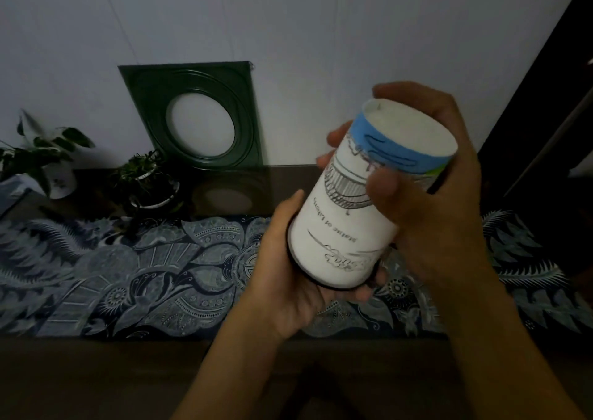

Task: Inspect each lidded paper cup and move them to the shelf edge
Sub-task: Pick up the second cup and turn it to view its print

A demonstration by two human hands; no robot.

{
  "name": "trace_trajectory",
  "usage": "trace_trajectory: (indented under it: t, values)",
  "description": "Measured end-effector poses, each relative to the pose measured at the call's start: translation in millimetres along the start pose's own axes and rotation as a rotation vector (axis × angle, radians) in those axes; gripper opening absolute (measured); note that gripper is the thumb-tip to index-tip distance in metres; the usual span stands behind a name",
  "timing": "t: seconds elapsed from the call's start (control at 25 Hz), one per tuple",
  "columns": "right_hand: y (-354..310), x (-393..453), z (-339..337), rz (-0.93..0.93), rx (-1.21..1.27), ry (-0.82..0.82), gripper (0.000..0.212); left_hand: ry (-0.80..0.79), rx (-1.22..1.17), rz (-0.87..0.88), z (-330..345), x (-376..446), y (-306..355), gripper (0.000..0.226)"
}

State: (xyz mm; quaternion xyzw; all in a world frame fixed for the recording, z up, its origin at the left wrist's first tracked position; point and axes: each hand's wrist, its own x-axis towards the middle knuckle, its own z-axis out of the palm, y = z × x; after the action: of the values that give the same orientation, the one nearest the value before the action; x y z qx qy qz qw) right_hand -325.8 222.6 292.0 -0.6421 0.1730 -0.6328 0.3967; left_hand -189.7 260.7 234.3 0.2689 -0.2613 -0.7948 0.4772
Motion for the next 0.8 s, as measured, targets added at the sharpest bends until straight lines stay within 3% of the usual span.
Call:
trace_trajectory:
  t: [0.08, 0.16, 0.28, 0.4, 0.48, 0.56, 0.72, 0.8]
  values:
    - [-4, -3, -6, 0.072, 0.088, -0.132, 0.081, -0.089, 0.033, -0.123, 3, -5, 7, 0.07]
    - [-4, -4, -8, 0.112, 0.041, -0.073, 0.08, -0.078, 0.011, -0.133, -2, -4, 4, 0.071]
    - [-2, -13, 6, 0.09, -0.03, 0.189, 0.075, 0.063, -0.028, 0.074, 1, -1, -5, 0.064]
    - [1, -22, 19, 0.095, -0.023, 0.475, 0.063, 0.215, 0.1, 0.307, 9, 0, -14, 0.05]
    - [0, -25, 22, 0.104, 0.003, 0.511, 0.066, 0.305, 0.147, 0.417, 8, 0, -18, 0.044]
    - [0, -22, 16, 0.109, 0.022, 0.412, 0.069, 0.292, 0.068, 0.379, 7, -1, -15, 0.044]
    - [-2, -11, -1, 0.12, 0.066, 0.028, 0.082, 0.025, -0.034, -0.032, 5, -7, 0, 0.067]
    - [-5, -8, -5, 0.115, 0.096, -0.064, 0.08, -0.048, -0.049, -0.12, 3, -7, 0, 0.067]
